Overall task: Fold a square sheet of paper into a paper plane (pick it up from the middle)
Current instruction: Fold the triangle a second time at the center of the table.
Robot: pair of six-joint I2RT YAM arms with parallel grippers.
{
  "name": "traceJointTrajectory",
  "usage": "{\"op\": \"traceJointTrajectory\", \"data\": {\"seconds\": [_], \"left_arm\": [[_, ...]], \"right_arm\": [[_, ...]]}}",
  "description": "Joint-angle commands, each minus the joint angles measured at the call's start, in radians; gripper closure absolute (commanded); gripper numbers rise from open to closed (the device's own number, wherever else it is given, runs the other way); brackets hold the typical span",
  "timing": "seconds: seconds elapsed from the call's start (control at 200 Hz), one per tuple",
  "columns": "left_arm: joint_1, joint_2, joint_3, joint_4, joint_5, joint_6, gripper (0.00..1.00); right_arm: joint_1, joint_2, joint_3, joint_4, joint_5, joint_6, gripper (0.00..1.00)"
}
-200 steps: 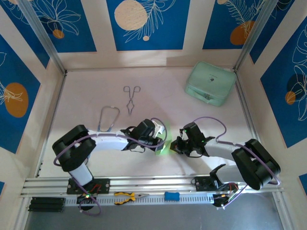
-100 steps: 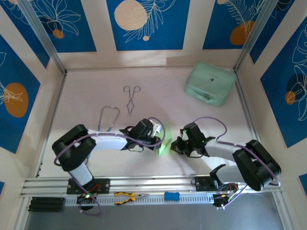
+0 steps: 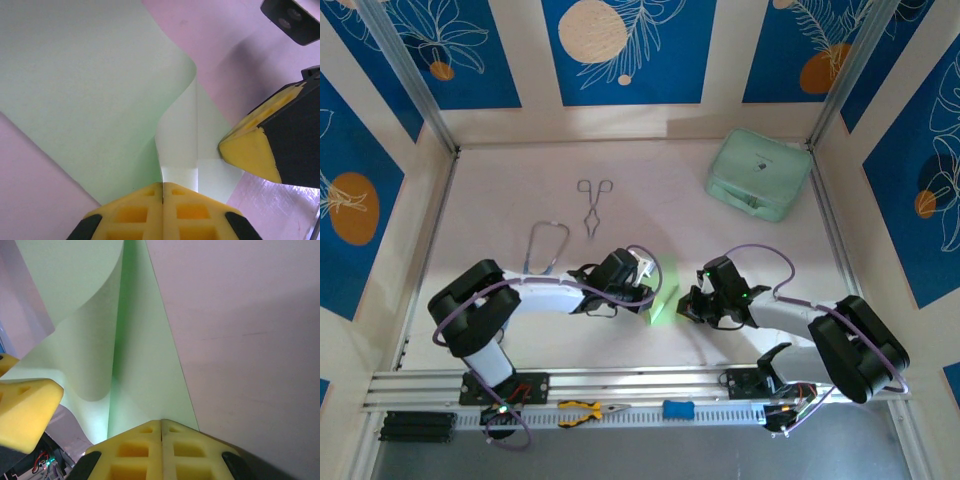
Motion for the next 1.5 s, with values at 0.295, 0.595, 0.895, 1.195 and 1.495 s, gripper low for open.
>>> {"op": "traceJointTrajectory", "data": {"seconds": [0.295,0.595,0.895,1.195,1.495], "left_arm": [[0.026,0.034,0.040,-0.046,-0.013,0.092,0.91],[0.031,0.037,0.049,-0.049,-0.024,0.102,0.91],[0.032,0.054,0.069,-0.068,-0.027,0.116,0.91],[0.032,0.056,0.065,-0.076,-0.036,0.112,0.92],[0.035,0.075,0.081,-0.069,-0.019,0.115,0.92]], "right_arm": [[0.000,0.019,0.029,-0.074,0.008,-0.021,0.95],[0.000,0.021,0.034,-0.082,0.007,-0.022,0.95],[0.000,0.016,0.035,-0.092,0.007,-0.026,0.95],[-0.002,0.013,0.036,-0.094,0.007,-0.027,0.95],[-0.001,0.009,0.033,-0.098,0.007,-0.028,0.95]]}}
